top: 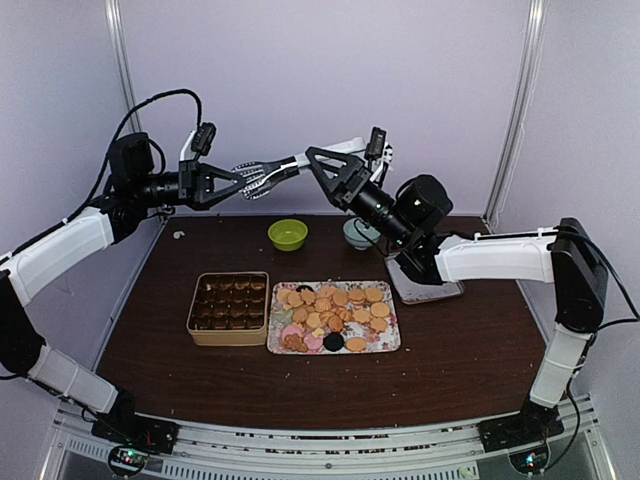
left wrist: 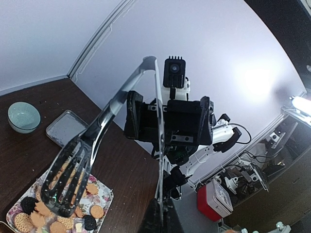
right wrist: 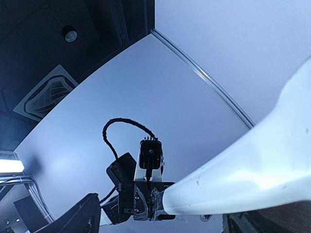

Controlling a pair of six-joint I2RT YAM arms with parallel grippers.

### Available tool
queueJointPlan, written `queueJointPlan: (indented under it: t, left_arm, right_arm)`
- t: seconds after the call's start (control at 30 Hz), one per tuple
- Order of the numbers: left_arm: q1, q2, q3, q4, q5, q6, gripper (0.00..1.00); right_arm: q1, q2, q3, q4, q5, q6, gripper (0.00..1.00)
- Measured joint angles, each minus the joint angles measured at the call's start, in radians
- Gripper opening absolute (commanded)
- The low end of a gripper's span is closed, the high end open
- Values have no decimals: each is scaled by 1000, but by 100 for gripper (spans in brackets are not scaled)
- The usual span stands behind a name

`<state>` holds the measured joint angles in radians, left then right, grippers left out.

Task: Pack the cookies
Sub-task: Pass from the left arm to the right

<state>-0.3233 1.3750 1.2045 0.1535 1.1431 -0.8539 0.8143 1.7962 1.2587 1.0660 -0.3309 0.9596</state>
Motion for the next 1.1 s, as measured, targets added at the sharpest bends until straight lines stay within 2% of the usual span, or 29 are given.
queueJointPlan:
  t: [0.07,0.27,0.47,0.67,0.8,1.1]
  left_arm:
    - [0,0,-2,7,3,-6,0]
    - [-1,0,-3,18,10,-17,0]
    - [-1,-2,-3,21,29,-16,0]
    - [-1,-2,-2,21,40,-10,0]
    - [-1,-3,-2,19,41,-3,0]
    - [3,-20,-2,12,40,18,0]
  right_arm:
    - [2,7,11,0,-2,7,83]
    - [4,9,14,1,-9,14,89]
    - [6,-53,-127,-14,-21,0,91]
    - [4,-59,-133,-50,-23,-20,92]
    - [4,-47,-60,-60,-24,-17,90]
    - [1,21,65,-47,-23,8,75]
